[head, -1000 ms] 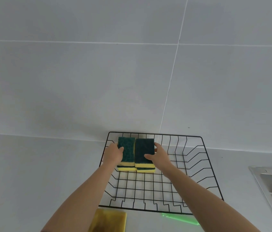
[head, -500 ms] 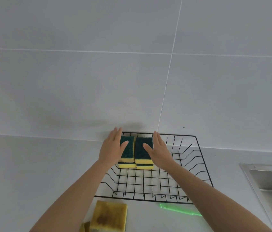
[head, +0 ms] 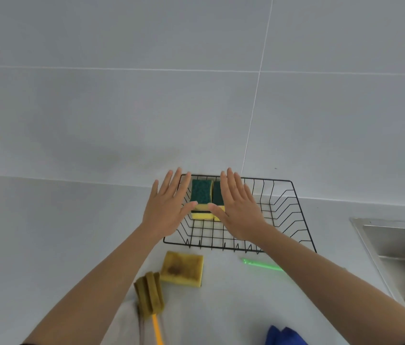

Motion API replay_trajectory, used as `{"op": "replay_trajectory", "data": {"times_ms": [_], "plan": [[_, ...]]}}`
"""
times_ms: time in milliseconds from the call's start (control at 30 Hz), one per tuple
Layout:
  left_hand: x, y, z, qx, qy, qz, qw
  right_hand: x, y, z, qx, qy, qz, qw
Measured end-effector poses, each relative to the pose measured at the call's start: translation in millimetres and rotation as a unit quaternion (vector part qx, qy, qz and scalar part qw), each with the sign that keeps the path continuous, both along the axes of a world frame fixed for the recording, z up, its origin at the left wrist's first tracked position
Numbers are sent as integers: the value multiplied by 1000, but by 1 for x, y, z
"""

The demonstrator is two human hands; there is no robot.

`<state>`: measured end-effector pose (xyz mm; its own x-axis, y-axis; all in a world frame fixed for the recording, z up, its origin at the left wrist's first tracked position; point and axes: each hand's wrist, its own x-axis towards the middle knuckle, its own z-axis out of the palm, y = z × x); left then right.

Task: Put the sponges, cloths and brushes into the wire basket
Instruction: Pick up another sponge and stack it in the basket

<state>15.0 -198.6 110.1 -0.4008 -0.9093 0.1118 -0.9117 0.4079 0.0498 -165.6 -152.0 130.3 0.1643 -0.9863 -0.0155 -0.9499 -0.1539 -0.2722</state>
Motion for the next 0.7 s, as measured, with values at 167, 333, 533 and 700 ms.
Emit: {"op": "replay_trajectory", "data": {"times_ms": [167, 333, 533, 700], "plan": [[19, 34, -23, 19, 37, -21, 999, 19, 30, -23, 8, 5, 42, 999], [36, 77, -50, 86, -15, -35, 996, 35, 61, -60, 56, 27, 107, 992], [54, 104, -87, 152, 7, -33, 988, 46, 83, -100, 160, 33, 136, 977], [53, 99, -102, 170, 20, -28, 985, 49, 71, -120, 204, 43, 108, 972]]}}
